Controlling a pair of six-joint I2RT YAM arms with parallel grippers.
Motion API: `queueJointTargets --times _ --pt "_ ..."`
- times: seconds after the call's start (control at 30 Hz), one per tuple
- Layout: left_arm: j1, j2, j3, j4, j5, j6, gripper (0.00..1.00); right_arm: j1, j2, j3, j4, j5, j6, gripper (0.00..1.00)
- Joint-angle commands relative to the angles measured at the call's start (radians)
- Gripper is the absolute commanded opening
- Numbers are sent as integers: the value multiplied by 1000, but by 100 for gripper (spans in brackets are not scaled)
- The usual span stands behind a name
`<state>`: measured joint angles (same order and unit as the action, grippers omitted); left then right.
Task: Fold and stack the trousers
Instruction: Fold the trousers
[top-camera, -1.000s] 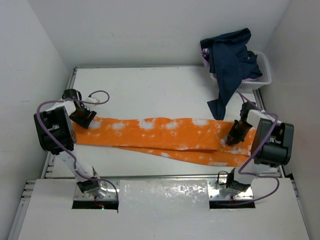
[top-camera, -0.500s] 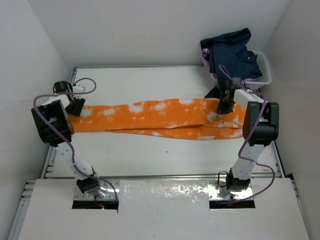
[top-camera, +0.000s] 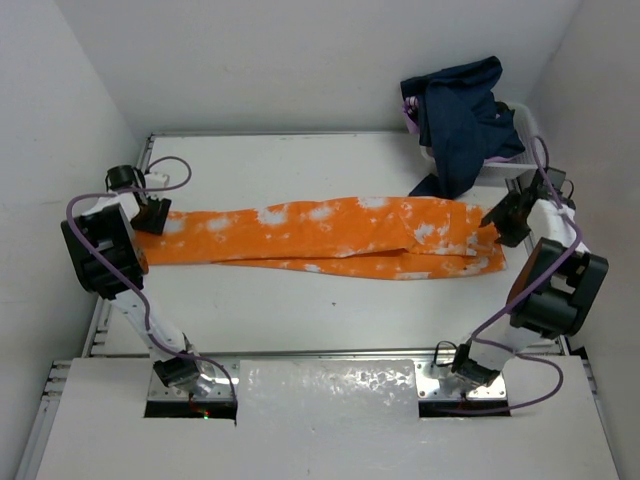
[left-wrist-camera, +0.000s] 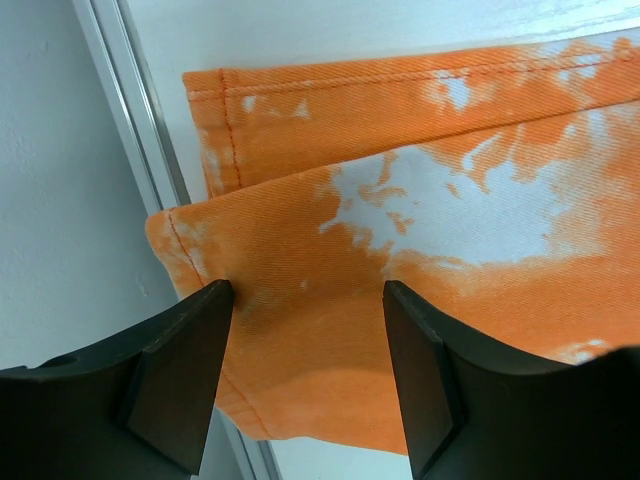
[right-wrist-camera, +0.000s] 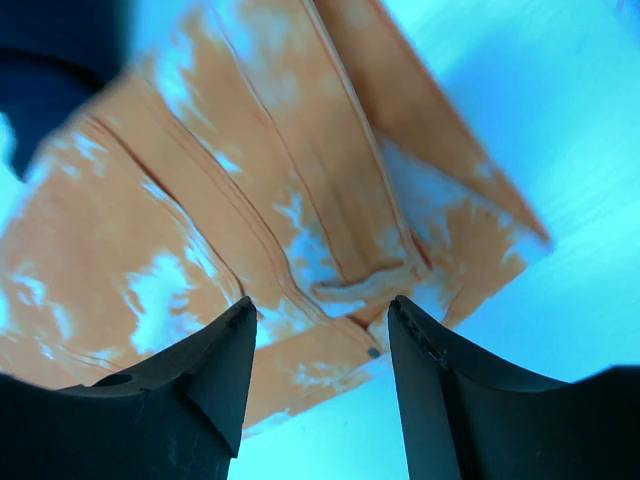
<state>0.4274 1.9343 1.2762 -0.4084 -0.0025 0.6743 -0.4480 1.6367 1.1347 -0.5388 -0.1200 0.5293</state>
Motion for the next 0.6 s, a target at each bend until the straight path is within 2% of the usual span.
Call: queueJointTargets --times 0.0,0.17,0.27,0.57 --pt "13 -57 -18 8 32 -28 60 23 24 -44 3 -29 98 54" --pt "13 -58 -46 20 22 -5 60 25 77 -15 53 8 153 54" --pt "13 -60 -58 22 19 -1 60 23 94 -21 21 31 175 55" --pt "13 -67 -63 31 30 2 60 23 -38 -122 -18 151 184 57"
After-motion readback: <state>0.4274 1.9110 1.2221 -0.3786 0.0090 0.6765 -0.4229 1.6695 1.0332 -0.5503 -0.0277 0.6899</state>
